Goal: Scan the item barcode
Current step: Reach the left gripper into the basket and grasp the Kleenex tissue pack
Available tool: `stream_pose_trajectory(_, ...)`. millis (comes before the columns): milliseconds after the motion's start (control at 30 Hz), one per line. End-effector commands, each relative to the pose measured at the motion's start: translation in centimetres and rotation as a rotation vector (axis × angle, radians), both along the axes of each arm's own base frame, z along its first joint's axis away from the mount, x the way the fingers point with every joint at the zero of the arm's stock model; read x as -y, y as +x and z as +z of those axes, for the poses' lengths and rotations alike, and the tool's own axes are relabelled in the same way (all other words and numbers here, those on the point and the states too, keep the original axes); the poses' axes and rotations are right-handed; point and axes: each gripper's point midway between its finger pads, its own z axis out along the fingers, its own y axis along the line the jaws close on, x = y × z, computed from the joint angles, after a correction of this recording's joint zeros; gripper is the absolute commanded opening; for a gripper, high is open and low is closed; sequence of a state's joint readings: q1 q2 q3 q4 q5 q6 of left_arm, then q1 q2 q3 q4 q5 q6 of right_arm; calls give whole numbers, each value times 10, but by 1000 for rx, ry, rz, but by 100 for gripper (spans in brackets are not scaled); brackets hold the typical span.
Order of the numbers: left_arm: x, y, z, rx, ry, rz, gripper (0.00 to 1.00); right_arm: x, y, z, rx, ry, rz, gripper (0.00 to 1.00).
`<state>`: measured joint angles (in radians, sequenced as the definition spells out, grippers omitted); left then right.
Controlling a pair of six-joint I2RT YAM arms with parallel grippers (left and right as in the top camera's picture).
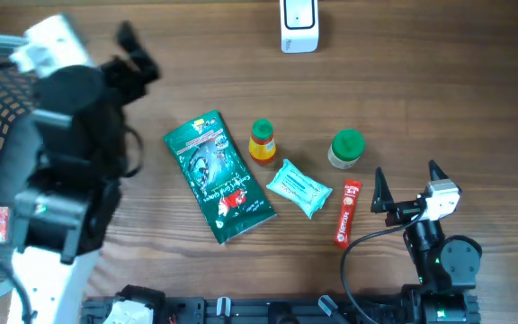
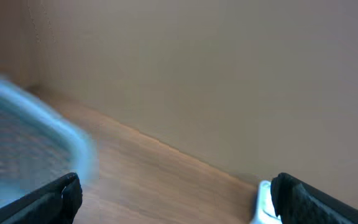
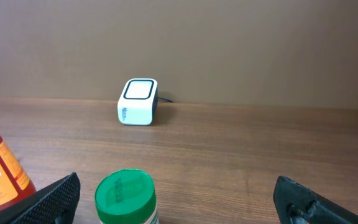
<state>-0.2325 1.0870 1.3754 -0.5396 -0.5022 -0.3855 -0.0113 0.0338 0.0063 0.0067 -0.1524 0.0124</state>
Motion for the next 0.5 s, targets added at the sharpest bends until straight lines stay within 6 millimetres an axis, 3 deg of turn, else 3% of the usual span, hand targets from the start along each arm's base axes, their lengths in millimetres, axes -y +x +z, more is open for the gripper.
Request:
stream_pose_trajectory(0,-81,-23,-1,18,-115,269,100,1,0,1,9,-12,-4,100)
stream_pose_trajectory(133,-147,-49,-48,-135,-190,500,100,1,0,1,9,-12,-4,100)
stream_pose_trajectory(200,-184,-73,-87,-257,-270,674,100,1,0,1,9,-12,-4,100)
stream_pose_trajectory(300,-213,-90,-130,-398,-354,803,100,1,0,1,8,-12,-4,100)
stream_pose_trajectory(467,-244,-93,-197,-580,-476,901,100,1,0,1,8,-12,-4,100)
